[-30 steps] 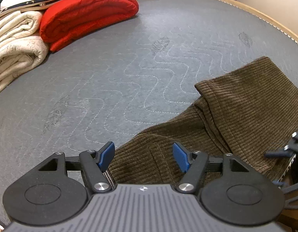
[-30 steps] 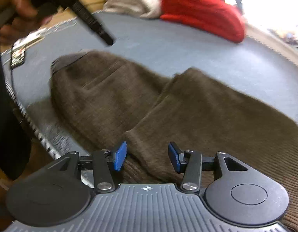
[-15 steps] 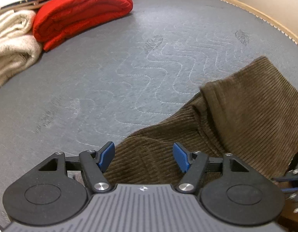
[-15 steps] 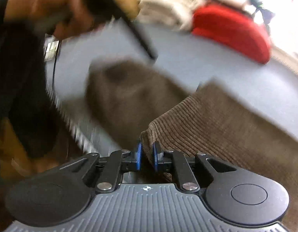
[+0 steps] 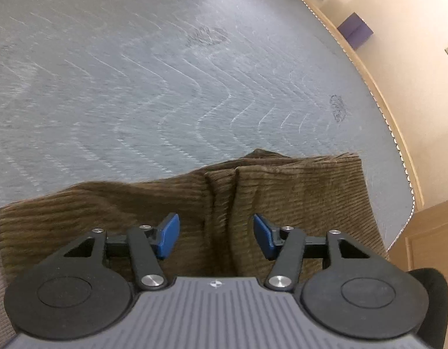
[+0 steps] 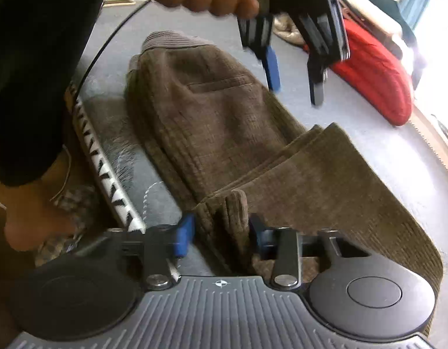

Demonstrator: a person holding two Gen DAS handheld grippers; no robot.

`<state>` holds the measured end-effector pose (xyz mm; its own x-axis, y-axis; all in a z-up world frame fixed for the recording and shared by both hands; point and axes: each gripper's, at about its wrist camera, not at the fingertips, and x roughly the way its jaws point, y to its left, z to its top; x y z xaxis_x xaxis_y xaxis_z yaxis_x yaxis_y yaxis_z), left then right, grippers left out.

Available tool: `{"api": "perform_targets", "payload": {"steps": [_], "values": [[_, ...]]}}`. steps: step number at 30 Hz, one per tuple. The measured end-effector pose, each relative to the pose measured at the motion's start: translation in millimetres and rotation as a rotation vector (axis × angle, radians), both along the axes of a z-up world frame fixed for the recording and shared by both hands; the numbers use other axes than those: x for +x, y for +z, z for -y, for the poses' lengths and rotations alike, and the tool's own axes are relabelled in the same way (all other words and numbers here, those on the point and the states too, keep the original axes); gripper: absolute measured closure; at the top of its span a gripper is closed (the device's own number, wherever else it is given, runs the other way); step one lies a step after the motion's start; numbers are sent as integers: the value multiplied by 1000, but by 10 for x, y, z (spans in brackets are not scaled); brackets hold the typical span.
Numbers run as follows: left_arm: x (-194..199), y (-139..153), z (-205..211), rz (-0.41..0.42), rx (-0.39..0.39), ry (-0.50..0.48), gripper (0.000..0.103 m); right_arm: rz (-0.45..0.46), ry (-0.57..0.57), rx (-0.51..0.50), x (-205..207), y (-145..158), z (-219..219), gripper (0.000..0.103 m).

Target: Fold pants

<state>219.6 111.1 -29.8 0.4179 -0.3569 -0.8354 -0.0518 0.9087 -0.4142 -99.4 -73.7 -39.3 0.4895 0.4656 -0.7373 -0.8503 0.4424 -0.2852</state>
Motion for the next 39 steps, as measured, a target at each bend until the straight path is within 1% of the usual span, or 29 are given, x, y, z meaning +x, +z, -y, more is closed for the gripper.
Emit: {"api": "perform_targets", "payload": {"steps": [2, 5, 7, 9, 11, 13, 14, 15, 17, 18, 19, 20, 21, 23, 24, 25, 26, 27, 28, 30, 31, 32, 34, 36, 37, 38, 39], "values": [[102, -64, 54, 1, -22, 5, 41, -10, -38, 69, 62, 107, 60, 74], [226, -198, 94, -29, -94, 21, 36, 18, -96, 199, 121, 348, 209, 75], [279, -309, 143, -61, -120, 27, 36, 25, -140, 307, 153, 517, 332, 76], [310, -402, 215, -81, -101, 20, 36, -2, -171, 403, 195, 646, 467, 75], [336, -456, 251, -83, -75, 19, 36, -35, -185, 472, 224, 700, 577, 76], [355, -485, 264, -80, -78, 29, 47, -57, -208, 516, 258, 726, 649, 76], [359, -484, 266, -79, -91, 27, 60, -67, -218, 534, 279, 730, 675, 76], [357, -458, 276, -72, -100, 20, 68, -81, -225, 548, 302, 733, 696, 76], [343, -336, 277, -35, -97, 6, 76, -92, -228, 549, 327, 731, 702, 76], [330, -247, 269, -7, -96, -3, 78, -106, -217, 541, 326, 715, 690, 75], [302, -151, 258, 29, -88, -10, 79, -139, -200, 532, 338, 695, 675, 75], [286, -64, 243, 61, -90, -8, 80, -154, -190, 527, 315, 626, 630, 75], [265, 10, 225, 87, -95, -4, 80, -162, -181, 518, 307, 604, 606, 75], [231, 56, 240, 111, -52, -24, 79, -180, -174, 491, 293, 579, 567, 75], [215, 18, 269, 97, -12, -29, 74, -188, -179, 471, 292, 555, 547, 75], [206, -27, 299, 82, 34, -24, 72, -201, -186, 459, 302, 540, 537, 72], [191, -57, 311, 74, 90, -1, 72, -231, -196, 443, 317, 517, 526, 70], [178, -69, 299, 72, 121, 27, 72, -250, -212, 433, 334, 507, 524, 70], [167, -60, 255, 72, 107, 53, 72, -262, -225, 433, 340, 512, 542, 70], [138, 13, 188, 89, 66, 87, 71, -271, -258, 470, 370, 598, 638, 67], [114, 70, 185, 111, 67, 88, 71, -264, -290, 498, 395, 656, 706, 62], [98, 123, 192, 128, 67, 81, 71, -256, -336, 533, 437, 707, 806, 54], [55, 168, 247, 142, 50, 59, 71, -228, -465, 602, 531, 792, 1054, 46], [20, 166, 319, 138, 31, 15, 71, -171, -650, 634, 641, 836, 1356, 44], [14, 149, 379, 135, 31, -11, 71, -144, -744, 633, 691, 831, 1500, 43], [6, 134, 440, 131, 37, -38, 71, -123, -863, 631, 759, 803, 1695, 43], [-10, 119, 484, 126, 46, -64, 71, -113, -962, 618, 807, 768, 1848, 43]]}}
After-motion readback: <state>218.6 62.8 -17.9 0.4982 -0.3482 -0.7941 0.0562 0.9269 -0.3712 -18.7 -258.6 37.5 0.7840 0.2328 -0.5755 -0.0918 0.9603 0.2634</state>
